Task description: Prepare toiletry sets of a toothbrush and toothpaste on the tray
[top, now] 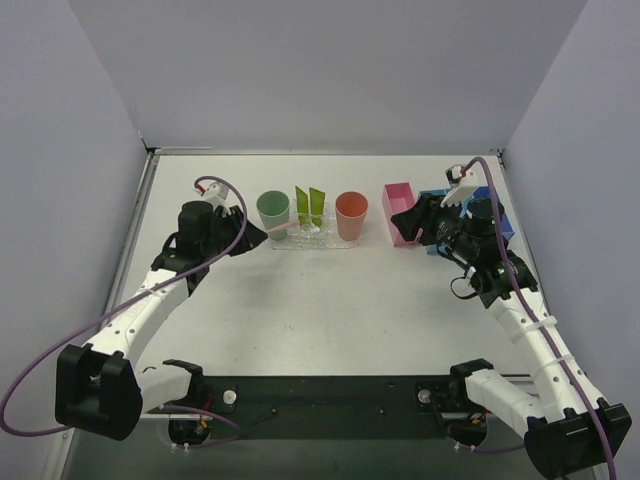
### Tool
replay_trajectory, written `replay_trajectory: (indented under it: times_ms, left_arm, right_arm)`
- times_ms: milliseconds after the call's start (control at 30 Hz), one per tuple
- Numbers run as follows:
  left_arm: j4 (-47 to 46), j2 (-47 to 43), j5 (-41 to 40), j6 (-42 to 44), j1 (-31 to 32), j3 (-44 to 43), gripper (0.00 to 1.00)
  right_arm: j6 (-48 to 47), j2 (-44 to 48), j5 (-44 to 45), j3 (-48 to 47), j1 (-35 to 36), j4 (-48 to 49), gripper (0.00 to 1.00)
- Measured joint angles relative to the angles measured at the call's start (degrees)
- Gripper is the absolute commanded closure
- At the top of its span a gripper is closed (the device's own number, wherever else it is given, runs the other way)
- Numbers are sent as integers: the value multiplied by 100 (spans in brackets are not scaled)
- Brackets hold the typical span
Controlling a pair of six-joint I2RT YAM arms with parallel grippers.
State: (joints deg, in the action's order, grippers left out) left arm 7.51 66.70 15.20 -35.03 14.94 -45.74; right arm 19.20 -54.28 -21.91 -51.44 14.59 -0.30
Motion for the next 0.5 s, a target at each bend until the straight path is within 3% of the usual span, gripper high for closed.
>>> replay_trajectory:
  times_ms: [500]
  left_arm:
    - [-118,444,-219,214,278,-310,100]
  right_arm:
    - [-131,-4,55,0,-4,-7,50]
